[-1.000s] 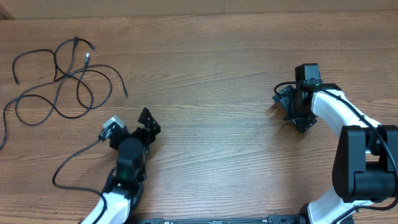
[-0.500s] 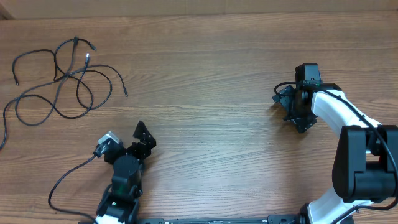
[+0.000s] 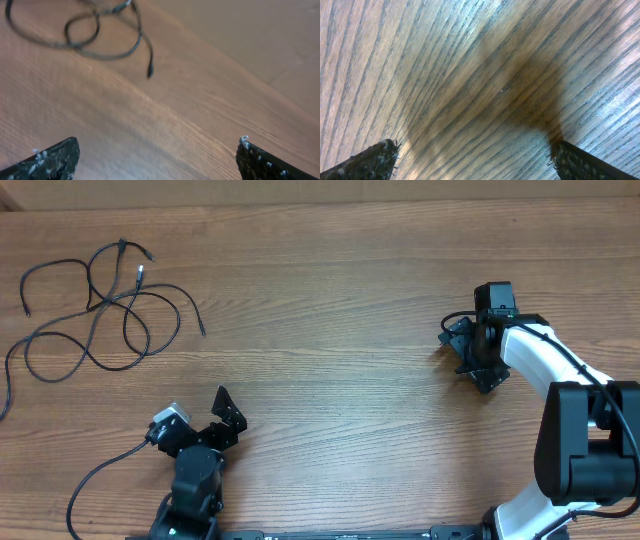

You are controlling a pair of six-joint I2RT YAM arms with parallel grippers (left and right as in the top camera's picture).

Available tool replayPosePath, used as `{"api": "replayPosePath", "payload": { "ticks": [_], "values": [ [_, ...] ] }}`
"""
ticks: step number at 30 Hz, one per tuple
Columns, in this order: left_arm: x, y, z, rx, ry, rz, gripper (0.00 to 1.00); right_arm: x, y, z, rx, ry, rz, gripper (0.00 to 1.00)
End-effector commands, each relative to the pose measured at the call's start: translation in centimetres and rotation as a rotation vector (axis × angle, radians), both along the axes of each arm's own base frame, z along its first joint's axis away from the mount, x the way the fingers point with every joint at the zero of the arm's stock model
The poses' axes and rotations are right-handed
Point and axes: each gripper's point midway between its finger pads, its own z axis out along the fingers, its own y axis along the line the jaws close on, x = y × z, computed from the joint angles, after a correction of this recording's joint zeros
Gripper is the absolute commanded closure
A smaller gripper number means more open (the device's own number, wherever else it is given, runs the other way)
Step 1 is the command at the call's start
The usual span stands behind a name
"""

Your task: Untangle cables

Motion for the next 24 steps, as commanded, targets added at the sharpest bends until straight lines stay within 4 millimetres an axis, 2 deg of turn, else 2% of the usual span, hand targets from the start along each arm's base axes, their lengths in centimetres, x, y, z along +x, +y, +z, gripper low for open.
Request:
{"api": "replayPosePath", "payload": {
  "ticks": [1, 7, 15, 22, 24],
  "values": [
    [0.0, -0.2, 1.6, 0.201, -0.034, -0.087, 0.01, -1.6, 0.2, -2.4, 0.020, 0.070, -0.001, 0.00],
    [0.0, -2.6, 2.8, 0.414, -0.078, -0.303, 0.01, -1.6, 0.2, -2.4, 0.020, 0.070, -0.002, 0.00],
    [-0.1, -2.6, 2.9, 0.423, -0.083, -0.306, 0.00, -1.6, 0.2, -2.4, 0.020, 0.070, -0.002, 0.00],
    [-0.3, -2.7, 4.9, 0.416, -0.172, -0.294, 0.00, -1.6, 0.2, -2.4, 0.020, 0.070, -0.002, 0.00],
    [-0.3, -2.7, 4.9, 0.418, -0.173, -0.294, 0.01, -1.6, 0.2, -2.4, 0.020, 0.070, -0.001, 0.00]
  ]
}}
